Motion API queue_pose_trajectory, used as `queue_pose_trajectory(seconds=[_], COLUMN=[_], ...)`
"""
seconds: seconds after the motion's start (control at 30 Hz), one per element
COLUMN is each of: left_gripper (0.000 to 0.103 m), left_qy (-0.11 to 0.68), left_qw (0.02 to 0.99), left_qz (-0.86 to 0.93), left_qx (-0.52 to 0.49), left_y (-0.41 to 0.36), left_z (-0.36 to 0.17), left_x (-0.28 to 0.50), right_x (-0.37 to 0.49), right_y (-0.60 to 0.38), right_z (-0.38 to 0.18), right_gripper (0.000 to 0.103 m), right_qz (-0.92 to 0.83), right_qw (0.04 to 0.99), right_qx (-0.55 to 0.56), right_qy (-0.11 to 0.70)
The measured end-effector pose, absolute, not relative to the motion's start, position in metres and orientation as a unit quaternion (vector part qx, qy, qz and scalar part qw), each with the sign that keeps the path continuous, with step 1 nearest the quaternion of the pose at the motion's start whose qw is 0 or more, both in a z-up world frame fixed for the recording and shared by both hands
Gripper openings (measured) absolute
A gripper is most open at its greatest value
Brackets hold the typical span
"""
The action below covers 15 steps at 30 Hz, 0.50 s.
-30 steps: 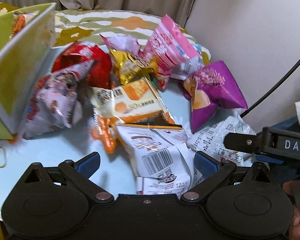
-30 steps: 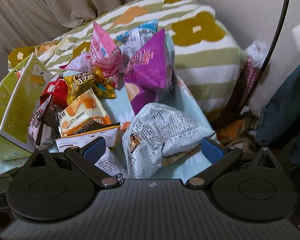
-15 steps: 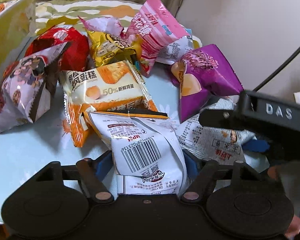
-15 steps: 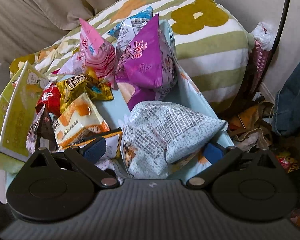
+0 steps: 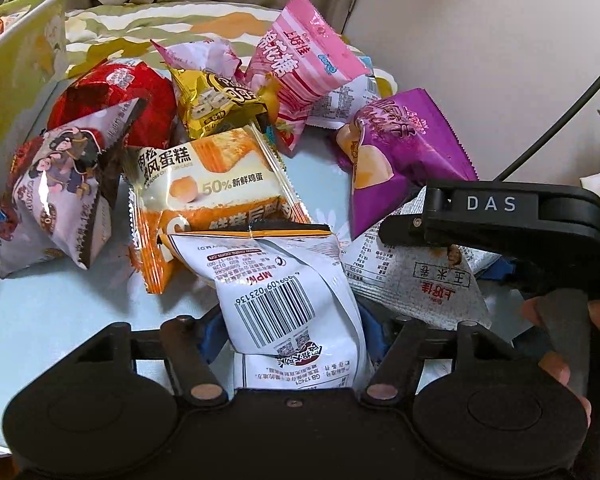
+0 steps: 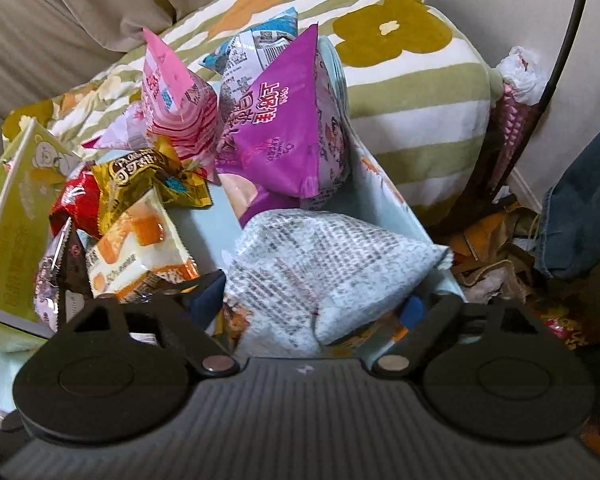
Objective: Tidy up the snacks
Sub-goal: 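Grasp the white barcode bag with the left tool while the right tool grasps the silver printed bag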
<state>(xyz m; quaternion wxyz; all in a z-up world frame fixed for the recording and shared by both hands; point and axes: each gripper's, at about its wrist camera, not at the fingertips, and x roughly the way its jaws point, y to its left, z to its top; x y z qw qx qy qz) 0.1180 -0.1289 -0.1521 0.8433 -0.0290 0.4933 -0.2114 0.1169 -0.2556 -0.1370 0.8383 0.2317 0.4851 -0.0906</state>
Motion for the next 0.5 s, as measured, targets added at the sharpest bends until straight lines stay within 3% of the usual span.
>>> queue_pose_trajectory(seconds=[0.23, 0.5], left_gripper=[0.068, 0.066], left_qy=[0.487, 0.470], left_qw=[0.845, 0.854], left_qz=[-0.219, -0.221], left_qx=[-0.025, -0.024], left_y=[-0.126, -0.117], left_z=[-0.147, -0.124], left_x=[0.113, 0.102], right_x=[0.112, 0.097], right_y=[-0.255, -0.254], right_z=[-0.134, -0.122], right_gripper=[0.084, 0.076], right_qz=[-0.093, -0.094], right_qw=[0.841, 0.843], right_qx=[0.227, 0.237], right_qy=[0.483, 0.473])
